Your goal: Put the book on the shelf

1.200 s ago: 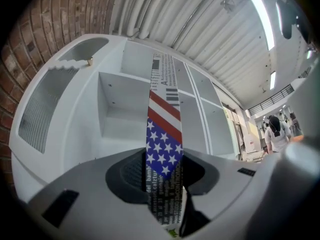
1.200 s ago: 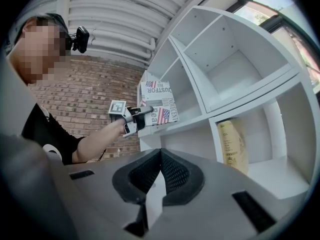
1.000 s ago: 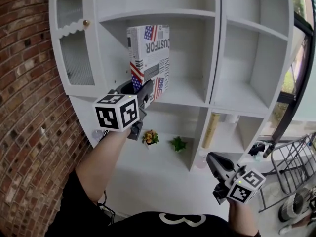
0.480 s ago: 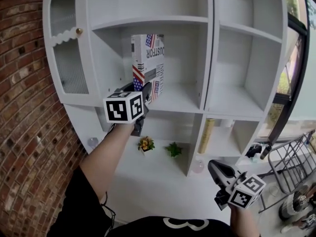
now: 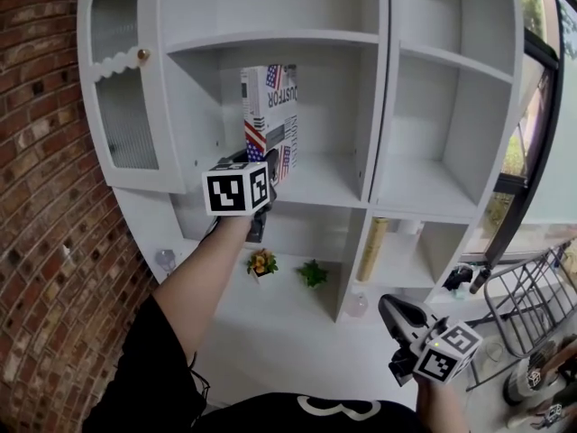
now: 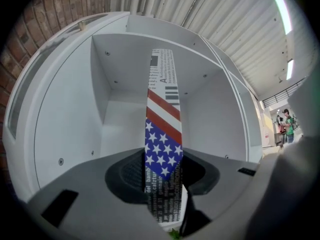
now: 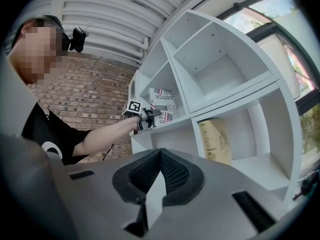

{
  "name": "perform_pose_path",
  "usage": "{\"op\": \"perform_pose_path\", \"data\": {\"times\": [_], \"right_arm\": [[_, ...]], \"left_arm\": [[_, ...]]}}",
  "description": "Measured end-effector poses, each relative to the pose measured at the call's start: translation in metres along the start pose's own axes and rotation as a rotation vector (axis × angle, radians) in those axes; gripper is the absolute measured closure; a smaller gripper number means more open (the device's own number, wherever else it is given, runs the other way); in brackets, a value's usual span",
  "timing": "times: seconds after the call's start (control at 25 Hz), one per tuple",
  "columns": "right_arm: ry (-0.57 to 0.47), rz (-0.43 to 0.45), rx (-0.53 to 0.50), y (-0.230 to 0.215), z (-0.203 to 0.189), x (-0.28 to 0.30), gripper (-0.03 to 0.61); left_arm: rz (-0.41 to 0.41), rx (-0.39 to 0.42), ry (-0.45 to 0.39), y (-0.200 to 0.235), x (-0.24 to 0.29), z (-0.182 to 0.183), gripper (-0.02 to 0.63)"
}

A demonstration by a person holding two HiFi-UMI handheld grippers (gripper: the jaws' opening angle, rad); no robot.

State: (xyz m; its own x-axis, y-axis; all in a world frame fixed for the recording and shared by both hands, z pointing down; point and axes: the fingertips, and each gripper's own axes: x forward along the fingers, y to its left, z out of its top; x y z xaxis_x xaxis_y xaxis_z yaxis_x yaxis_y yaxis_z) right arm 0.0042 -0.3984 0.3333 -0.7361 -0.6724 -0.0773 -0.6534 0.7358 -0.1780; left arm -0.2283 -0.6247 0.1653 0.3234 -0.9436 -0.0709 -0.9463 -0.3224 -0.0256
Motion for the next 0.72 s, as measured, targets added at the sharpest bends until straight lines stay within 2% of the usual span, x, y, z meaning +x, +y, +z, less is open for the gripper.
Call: {"op": "perform_pose_path", "data": {"times": [0.2, 0.32, 0.56, 0.72], "right_arm": [[-0.004, 0.008, 0.002, 0.005, 0.0, 0.002, 0.568], [0.003, 0.009, 0.008, 0.006, -0.004, 0.0, 0.568], [0.023, -0.008, 0.036, 0.005, -0.016, -0.009, 0.568], [0.033, 0.002, 0.036, 0.011, -0.019, -0.008, 0.568]], "left_arm": [[0.041, 0.019, 0.032, 0.003, 0.01, -0.005, 0.456], [0.024, 0.029, 0.056, 0.001, 0.014, -0.009, 0.443], [-0.051, 0.009, 0.012, -0.008, 0.005, 0.005, 0.277], [-0.053, 0.048, -0.034, -0.009, -0.018, 0.019, 0.256]]}}
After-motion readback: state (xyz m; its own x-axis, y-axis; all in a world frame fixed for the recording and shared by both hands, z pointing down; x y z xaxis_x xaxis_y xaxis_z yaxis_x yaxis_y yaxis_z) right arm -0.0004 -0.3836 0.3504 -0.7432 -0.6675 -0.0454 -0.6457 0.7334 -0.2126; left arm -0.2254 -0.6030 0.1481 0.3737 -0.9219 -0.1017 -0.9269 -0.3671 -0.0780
